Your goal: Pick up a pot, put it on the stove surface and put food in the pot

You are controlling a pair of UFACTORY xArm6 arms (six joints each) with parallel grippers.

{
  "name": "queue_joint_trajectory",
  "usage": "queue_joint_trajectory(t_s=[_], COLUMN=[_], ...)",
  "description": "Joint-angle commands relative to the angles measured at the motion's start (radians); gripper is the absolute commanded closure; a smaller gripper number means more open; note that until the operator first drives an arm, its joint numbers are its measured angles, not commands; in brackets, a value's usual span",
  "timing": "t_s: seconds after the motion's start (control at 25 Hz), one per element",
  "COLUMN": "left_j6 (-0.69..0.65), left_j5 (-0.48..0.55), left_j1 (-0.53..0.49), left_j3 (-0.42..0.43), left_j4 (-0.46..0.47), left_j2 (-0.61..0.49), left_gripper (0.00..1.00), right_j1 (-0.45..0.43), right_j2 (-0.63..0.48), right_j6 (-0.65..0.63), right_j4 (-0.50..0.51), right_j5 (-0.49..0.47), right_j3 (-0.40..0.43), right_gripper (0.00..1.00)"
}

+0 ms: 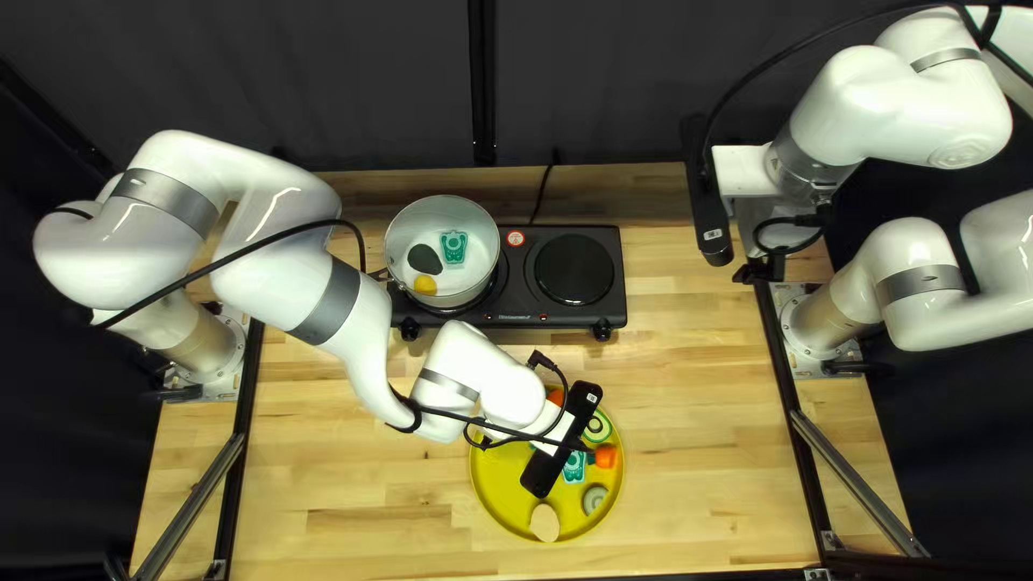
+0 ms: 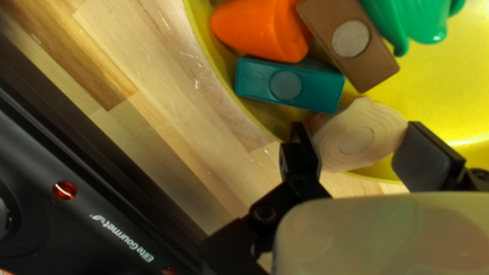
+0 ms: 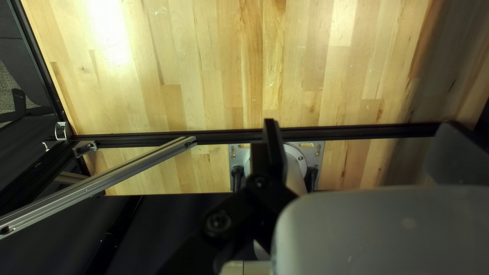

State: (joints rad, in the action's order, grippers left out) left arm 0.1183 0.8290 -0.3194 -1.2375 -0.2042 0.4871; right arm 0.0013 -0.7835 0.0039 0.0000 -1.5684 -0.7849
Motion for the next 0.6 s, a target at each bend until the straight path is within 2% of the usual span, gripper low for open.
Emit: queue_joint_trajectory(t_s=[0.04,0.08,0.4,0.6], left_j6=[0.000,-0.003,0.019,0.051], left_j5=[0.000,-0.004,0.154,0.263], left_j1=[0.000,-0.002,-0.017,-0.001], left_j3=[0.000,0.006,-0.053,-0.041], left_j4=[0.000,0.002,-0.012,-0.021], left_j2=[0.000,-0.002,-0.081,-0.193], left_gripper=[1.00,1.00,1.00,1.00], right_j1=[0.000,0.000,0.000,0.000], right_j2=[0.000,0.000,0.000,0.000], right_j6=[0.000,0.000,0.000,0.000], right_j4=[0.000,0.000,0.000,0.000], right_j5=[0.000,0.000,0.000,0.000], right_j3=[0.000,0.000,0.000,0.000], right_gripper=[0.00,0.00,0.00,0.00])
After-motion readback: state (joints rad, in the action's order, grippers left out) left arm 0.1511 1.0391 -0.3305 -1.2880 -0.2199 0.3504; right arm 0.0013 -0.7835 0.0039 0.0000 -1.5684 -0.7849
